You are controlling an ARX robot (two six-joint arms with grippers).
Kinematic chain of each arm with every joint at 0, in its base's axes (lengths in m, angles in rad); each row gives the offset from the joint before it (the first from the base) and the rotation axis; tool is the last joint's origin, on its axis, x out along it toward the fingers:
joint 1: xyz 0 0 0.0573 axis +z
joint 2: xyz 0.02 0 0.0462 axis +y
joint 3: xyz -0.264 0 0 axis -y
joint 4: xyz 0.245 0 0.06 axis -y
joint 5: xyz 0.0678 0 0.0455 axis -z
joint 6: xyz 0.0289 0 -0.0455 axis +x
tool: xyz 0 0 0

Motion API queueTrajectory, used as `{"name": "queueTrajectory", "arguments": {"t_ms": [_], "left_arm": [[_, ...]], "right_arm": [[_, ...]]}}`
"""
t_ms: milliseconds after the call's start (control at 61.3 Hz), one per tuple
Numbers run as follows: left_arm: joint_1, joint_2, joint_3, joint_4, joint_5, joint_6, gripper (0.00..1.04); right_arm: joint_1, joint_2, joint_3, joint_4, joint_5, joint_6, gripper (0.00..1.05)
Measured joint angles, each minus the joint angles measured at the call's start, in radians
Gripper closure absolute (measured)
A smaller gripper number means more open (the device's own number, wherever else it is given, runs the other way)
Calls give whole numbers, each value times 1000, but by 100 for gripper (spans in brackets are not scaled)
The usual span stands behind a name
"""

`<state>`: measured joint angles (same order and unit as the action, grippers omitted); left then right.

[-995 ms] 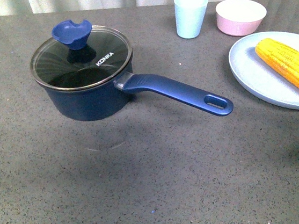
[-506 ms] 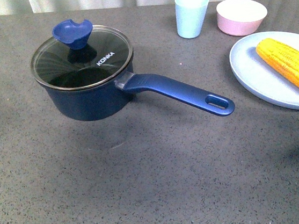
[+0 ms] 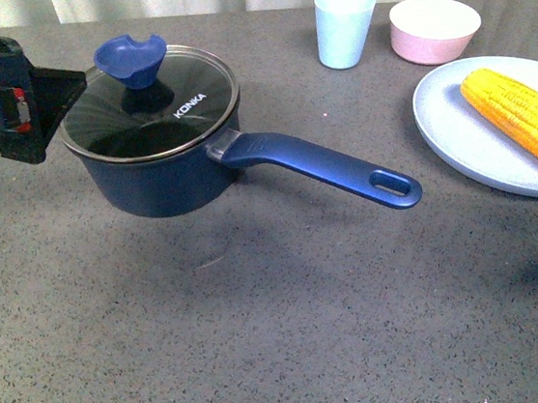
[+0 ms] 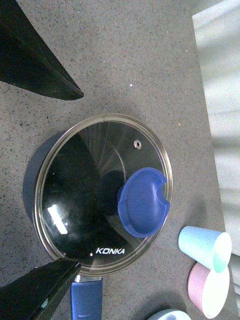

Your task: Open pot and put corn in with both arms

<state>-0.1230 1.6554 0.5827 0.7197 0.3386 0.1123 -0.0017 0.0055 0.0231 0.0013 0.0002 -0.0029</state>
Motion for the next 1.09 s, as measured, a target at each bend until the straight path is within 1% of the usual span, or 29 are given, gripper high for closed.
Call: {"name": "queueTrajectory", "arguments": {"t_ms": [310,1093], "left_arm": [[-49,77,53,16,13,8,9],[-80,246,233,-9,-2,30,9]], "right_arm": [[0,0,0,0,0,0,9],[0,0,0,0,0,0,9]]}}
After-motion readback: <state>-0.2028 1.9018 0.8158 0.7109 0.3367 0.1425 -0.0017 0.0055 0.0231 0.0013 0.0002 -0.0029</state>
